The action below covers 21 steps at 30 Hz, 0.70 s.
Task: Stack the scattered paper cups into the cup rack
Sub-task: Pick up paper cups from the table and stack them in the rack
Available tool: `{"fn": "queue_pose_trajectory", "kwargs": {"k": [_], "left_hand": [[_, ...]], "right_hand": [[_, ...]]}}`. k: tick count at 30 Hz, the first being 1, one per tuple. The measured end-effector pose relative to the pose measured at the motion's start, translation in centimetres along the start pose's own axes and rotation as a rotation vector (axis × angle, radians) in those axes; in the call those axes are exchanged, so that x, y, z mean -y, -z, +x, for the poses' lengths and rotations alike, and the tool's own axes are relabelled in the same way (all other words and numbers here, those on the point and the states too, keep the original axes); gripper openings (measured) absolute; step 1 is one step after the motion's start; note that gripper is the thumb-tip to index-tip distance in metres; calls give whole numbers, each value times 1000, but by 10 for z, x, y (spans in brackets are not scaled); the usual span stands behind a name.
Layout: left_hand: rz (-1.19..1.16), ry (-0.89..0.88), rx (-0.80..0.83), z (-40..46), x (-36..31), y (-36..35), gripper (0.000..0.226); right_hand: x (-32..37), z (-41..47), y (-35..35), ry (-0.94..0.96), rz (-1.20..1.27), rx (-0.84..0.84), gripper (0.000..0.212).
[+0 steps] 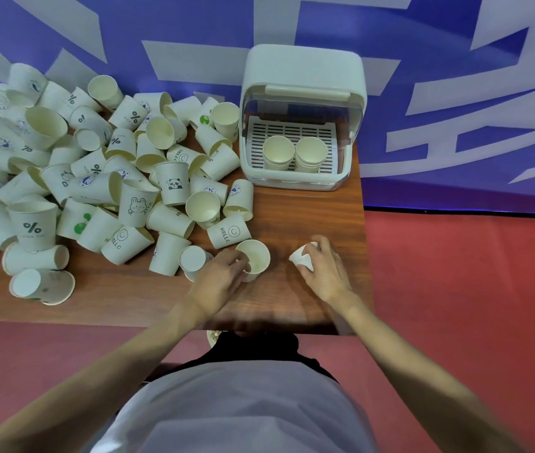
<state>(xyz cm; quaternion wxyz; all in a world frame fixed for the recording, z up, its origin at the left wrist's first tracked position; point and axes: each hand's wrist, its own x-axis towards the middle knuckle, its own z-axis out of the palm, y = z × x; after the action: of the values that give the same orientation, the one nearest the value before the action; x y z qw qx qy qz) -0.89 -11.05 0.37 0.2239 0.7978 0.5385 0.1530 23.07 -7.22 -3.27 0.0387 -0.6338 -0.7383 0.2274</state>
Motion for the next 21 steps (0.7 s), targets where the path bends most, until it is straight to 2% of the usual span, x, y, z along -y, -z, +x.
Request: {"fn": "queue_pose_trajectory", "kwargs": {"k": [2,4,7,9,14,19,21], "left_hand": [[12,8,-20,1,1,-3,13],[24,28,-15,2,4,-7,29],[15,104,55,6,8,-11,57],[25,103,94,10,9,-11,65],[81,71,137,15,10,-11,61],[95,38,120,21,8,-10,60],[74,20,97,25,6,-7,62]], "right_hand": [[-2,-3,4,16,15,-65,22],[-5,-8,7,38,14,-109,23],[-10,-14,8,67,31,-107,26],[-15,-17,7,72,22,-75,27],[-21,-23,8,33,61,-71,30],[-21,-18,14,75,94,2,71],[-21,-13,17,84,74,29,74]]}}
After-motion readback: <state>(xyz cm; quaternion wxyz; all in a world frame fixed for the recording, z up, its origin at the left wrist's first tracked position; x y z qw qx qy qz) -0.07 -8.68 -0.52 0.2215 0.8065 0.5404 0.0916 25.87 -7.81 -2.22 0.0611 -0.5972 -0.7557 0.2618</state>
